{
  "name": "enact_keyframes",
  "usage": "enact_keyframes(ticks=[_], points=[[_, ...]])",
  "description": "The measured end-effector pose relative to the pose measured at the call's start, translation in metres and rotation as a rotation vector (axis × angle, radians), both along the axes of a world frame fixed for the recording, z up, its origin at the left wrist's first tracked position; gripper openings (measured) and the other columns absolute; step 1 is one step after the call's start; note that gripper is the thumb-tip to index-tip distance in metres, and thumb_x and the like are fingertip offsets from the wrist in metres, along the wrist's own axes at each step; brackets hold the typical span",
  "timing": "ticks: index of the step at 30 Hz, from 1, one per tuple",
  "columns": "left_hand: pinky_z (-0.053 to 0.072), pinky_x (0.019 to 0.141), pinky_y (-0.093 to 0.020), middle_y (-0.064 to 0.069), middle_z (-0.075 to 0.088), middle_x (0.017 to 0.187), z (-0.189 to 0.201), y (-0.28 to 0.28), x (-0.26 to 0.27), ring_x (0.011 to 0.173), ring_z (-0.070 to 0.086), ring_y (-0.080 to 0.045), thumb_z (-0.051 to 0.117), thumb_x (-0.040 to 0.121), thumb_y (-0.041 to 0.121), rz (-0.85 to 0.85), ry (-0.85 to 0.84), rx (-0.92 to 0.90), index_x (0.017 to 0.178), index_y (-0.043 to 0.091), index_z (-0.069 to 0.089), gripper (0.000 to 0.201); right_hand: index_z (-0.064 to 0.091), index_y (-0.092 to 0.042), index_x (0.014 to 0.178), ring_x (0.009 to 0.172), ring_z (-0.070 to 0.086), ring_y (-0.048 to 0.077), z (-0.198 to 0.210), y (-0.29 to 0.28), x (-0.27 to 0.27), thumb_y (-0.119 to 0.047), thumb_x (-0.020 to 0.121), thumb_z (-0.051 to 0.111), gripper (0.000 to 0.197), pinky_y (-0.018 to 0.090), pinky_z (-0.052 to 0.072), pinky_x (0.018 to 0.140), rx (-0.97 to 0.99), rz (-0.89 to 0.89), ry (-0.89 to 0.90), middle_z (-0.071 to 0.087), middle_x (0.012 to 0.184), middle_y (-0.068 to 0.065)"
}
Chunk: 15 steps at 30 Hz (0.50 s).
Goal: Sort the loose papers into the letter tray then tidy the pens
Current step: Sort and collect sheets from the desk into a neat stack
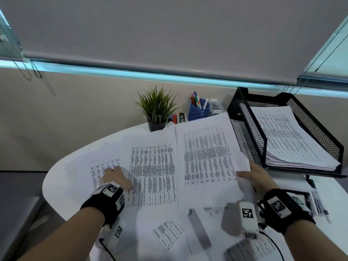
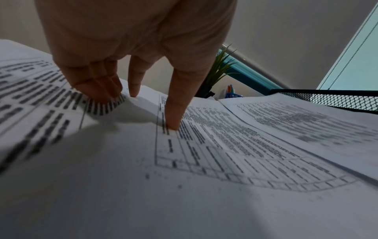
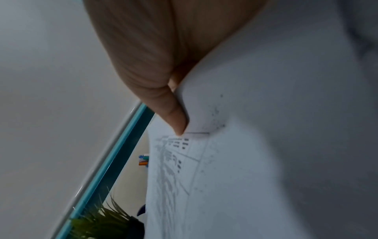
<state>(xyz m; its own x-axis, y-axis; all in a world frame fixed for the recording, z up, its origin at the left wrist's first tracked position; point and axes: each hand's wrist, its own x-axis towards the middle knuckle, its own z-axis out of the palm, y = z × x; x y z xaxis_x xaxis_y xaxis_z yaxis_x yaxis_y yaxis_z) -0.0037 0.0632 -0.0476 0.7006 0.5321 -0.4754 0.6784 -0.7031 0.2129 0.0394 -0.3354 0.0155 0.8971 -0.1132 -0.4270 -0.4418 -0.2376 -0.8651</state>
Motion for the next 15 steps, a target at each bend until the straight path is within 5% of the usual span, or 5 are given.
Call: enact_keyframes(ticks=[3, 7, 10, 13, 15], points=[[0.051, 0.092, -0.039, -0.012, 0.041, 0.127, -0.002, 0.0, 0.001, 0.112, 0.052, -0.031, 0.076, 0.068, 0.018, -0.047, -0.009, -0.053, 0.136, 0.018, 0.04, 0.077, 0.058, 0.001, 0.111, 0.085, 0.064, 0.037, -0.018, 0.011, 0.002, 0.009, 0.079, 0.058, 0.033, 0.05, 0.051, 0.077, 0.0, -0.08, 0.033, 0.067, 0.099, 0.025], [0.044, 0.099, -0.044, -0.009, 0.038, 0.135, -0.002, 0.005, -0.007, 0.123, 0.041, -0.031, 0.077, 0.066, 0.027, -0.043, -0.02, -0.04, 0.134, 0.027, 0.04, 0.078, 0.061, 0.007, 0.097, 0.073, 0.063, 0.033, -0.034, 0.031, -0.011, 0.011, 0.073, 0.062, 0.025, 0.038, 0.052, 0.069, -0.086, 0.011, 0.155, 0.068, 0.084, 0.02], [0.037, 0.105, -0.047, -0.012, 0.034, 0.142, 0.002, 0.01, -0.013, 0.13, 0.034, -0.033, 0.074, 0.067, 0.047, 0.048, -0.067, -0.025, 0.136, 0.017, 0.036, 0.084, 0.056, 0.003, 0.083, 0.072, 0.06, 0.03, -0.05, 0.039, -0.019, -0.003, 0.062, 0.073, 0.028, 0.037, 0.049, 0.066, -0.089, 0.055, 0.244, 0.064, 0.082, 0.018], [0.04, 0.102, -0.046, -0.014, 0.034, 0.142, 0.003, 0.013, -0.009, 0.128, 0.038, -0.033, 0.073, 0.067, 0.053, 0.092, -0.058, -0.023, 0.138, 0.011, 0.032, 0.091, 0.055, 0.0, 0.079, 0.071, 0.058, 0.028, -0.058, 0.044, -0.017, 0.003, 0.081, 0.063, 0.009, 0.037, 0.046, 0.066, -0.071, 0.08, 0.246, 0.062, 0.079, 0.017], [0.045, 0.099, -0.043, -0.015, 0.037, 0.138, 0.001, 0.012, -0.005, 0.124, 0.044, -0.033, 0.077, 0.067, 0.044, 0.084, -0.041, -0.077, 0.138, 0.01, 0.034, 0.09, 0.062, 0.001, 0.086, 0.074, 0.062, 0.031, -0.057, 0.05, -0.017, 0.013, 0.082, 0.053, 0.016, 0.04, 0.05, 0.069, -0.086, 0.136, 0.231, 0.068, 0.083, 0.019]])
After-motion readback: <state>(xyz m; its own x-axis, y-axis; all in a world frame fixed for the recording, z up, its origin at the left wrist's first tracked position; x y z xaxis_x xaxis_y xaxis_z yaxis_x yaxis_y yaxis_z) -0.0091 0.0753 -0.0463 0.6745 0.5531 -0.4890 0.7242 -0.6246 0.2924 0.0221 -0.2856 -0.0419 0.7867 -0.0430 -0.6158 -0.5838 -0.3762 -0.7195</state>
